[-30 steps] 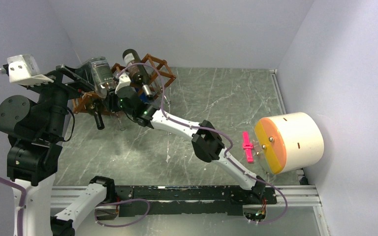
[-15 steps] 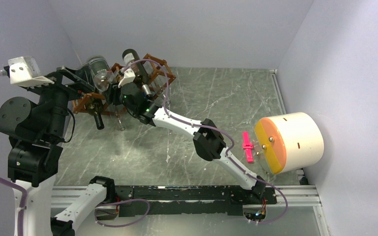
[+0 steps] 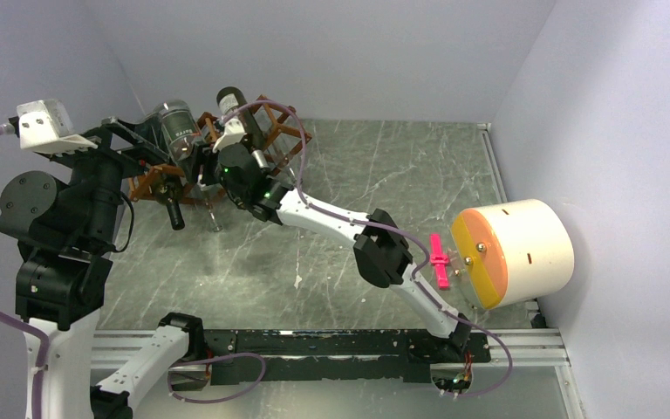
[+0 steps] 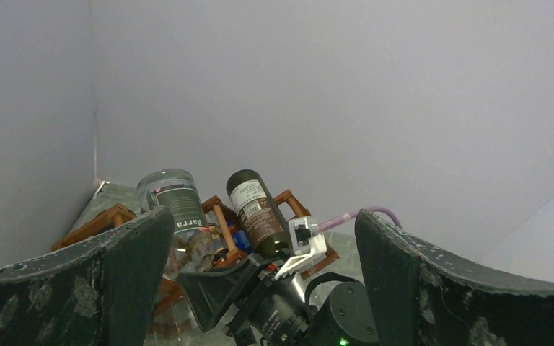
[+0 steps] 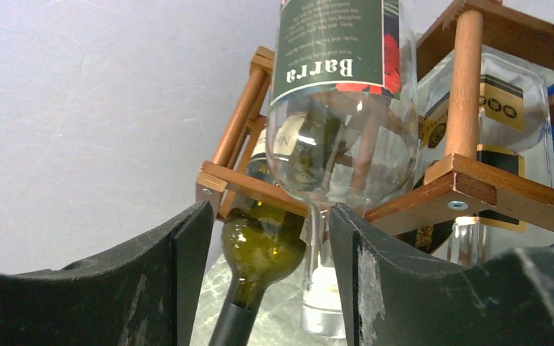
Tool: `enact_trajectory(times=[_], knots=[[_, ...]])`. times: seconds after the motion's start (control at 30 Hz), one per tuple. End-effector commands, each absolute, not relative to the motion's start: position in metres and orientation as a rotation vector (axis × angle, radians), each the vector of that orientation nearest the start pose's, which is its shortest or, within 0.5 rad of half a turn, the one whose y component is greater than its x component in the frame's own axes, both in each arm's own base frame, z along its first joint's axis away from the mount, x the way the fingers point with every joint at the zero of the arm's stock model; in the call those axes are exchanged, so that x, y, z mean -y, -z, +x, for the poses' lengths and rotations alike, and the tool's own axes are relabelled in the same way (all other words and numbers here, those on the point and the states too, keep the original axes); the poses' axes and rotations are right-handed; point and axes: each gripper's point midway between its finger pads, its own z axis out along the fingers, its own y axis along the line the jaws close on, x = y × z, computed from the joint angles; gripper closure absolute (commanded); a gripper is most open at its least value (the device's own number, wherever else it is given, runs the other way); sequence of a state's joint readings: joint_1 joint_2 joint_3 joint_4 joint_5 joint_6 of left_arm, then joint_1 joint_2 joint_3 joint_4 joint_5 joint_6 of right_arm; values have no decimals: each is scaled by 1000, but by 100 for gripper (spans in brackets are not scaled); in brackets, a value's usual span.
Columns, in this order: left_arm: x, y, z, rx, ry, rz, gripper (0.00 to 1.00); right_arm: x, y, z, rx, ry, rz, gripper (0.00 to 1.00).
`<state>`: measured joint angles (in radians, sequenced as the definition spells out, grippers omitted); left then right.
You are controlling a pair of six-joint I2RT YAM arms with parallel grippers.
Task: Put the wine bottle on the wine rack
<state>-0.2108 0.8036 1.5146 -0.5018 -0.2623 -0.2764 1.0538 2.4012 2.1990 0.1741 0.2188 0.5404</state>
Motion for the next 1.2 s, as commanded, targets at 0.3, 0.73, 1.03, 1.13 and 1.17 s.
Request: enact_trajectory(times=[0.3, 0.73, 1.03, 1.13, 1.17], knots=[[11, -518, 235, -1354, 201, -268, 1, -586, -304, 356, -1663, -1008, -246, 33], [19, -497, 249, -1415, 218, -246, 1, -581, -232, 351, -1838, -839, -401, 33], [20, -494, 252, -1429, 213, -242, 1, -601, -202, 352, -1876, -851, -473, 33], [20, -492, 253, -1433, 210, -241, 1, -604, -197, 352, -1877, -860, -475, 35], [20, -492, 253, -1433, 208, -241, 1, -604, -198, 353, -1868, -862, -475, 38]])
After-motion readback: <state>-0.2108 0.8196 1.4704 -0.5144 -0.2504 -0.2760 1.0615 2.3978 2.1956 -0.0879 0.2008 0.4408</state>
